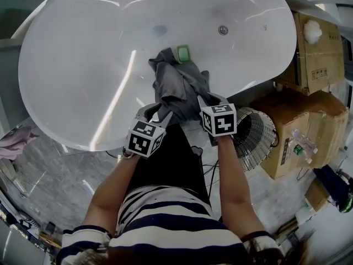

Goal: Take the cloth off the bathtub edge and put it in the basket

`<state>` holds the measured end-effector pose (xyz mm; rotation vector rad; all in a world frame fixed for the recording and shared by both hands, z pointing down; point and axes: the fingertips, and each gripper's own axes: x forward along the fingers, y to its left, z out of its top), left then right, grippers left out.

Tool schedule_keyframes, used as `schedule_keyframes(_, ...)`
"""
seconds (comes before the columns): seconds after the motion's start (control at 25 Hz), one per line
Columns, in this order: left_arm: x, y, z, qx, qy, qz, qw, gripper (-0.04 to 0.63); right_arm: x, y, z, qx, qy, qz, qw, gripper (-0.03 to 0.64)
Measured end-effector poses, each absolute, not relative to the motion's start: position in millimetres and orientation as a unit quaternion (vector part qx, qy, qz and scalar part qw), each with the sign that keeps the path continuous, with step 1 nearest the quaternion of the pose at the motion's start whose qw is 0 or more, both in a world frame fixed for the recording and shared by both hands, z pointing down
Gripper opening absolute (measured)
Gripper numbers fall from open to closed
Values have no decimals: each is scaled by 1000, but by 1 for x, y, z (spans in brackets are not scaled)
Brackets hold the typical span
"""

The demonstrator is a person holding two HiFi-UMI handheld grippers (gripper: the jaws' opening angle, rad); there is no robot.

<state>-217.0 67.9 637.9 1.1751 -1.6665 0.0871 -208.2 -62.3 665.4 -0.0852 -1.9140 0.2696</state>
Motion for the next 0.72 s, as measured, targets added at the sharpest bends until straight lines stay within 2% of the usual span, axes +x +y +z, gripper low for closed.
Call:
schedule_keyframes(0.12,-214,60,640,519,-673,47,524,198,-206,-58,660,-36,-818,124,561,89)
schedule_keyframes(0.72,-189,36,649,607,-597,89,517,308,-183,-60,617,-25,-835,165,524,86)
